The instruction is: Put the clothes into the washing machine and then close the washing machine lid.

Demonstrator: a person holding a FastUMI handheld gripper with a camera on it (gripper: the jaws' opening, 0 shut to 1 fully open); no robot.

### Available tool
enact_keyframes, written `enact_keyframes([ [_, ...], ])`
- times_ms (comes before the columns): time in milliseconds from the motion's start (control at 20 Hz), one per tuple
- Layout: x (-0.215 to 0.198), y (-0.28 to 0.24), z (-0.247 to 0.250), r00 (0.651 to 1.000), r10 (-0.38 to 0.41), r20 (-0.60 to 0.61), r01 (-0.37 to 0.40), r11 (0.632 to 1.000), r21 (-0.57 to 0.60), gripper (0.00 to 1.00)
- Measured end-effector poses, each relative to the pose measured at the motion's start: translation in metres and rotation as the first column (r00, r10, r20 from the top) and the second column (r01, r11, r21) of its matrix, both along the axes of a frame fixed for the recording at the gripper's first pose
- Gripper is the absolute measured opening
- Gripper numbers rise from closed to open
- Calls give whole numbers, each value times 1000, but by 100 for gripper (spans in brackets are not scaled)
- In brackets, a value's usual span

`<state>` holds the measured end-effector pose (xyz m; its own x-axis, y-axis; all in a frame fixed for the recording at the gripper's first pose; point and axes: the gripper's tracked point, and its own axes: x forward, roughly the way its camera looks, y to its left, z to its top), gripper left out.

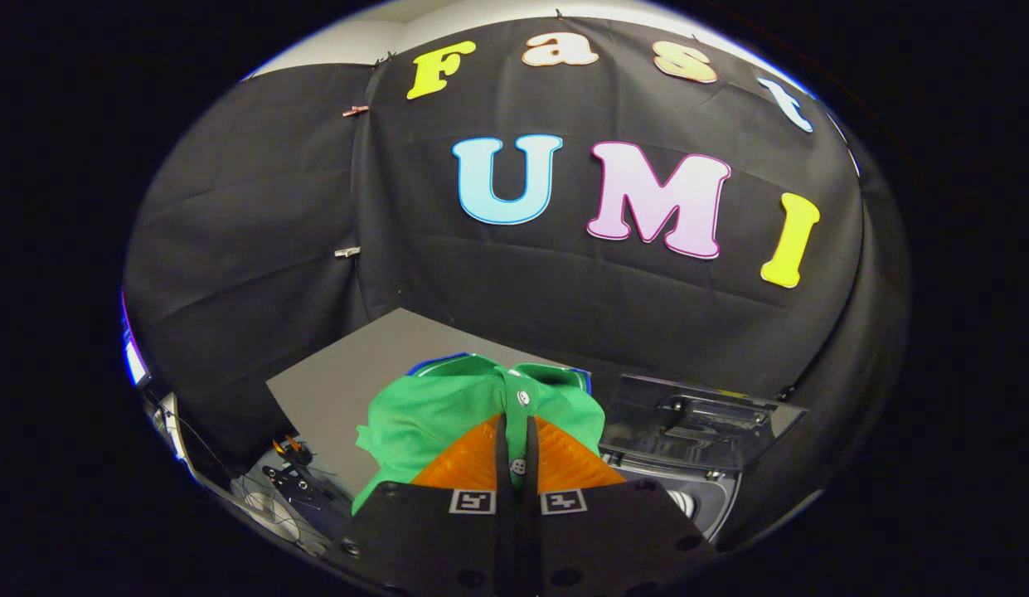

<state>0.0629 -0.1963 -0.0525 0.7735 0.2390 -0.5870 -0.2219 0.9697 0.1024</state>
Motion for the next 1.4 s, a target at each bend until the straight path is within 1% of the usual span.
enact_keyframes([
  [100, -4, -32, 2, 1000, -20, -3, 20, 1000, 11, 5],
  [300, -5, -99, 2, 996, -85, 2, 84, 996, 31, 5],
  [550, 0, -156, -28, 992, -125, -18, 125, 991, 46, 5],
  [700, 8, -176, -49, 993, -117, -18, 118, 992, 53, 5],
  [850, 3, -187, -99, 990, -90, -108, 96, 994, 54, 5],
  [950, -7, -196, -143, 979, -84, -187, 96, 994, 57, 5],
  [1100, -15, -205, -187, 962, -79, -260, 99, 993, 65, 5],
  [1300, -20, -215, -217, 950, -87, -301, 107, 993, 53, 5],
  [1400, -23, -210, -229, 946, -78, -314, 94, 995, 37, 5],
])
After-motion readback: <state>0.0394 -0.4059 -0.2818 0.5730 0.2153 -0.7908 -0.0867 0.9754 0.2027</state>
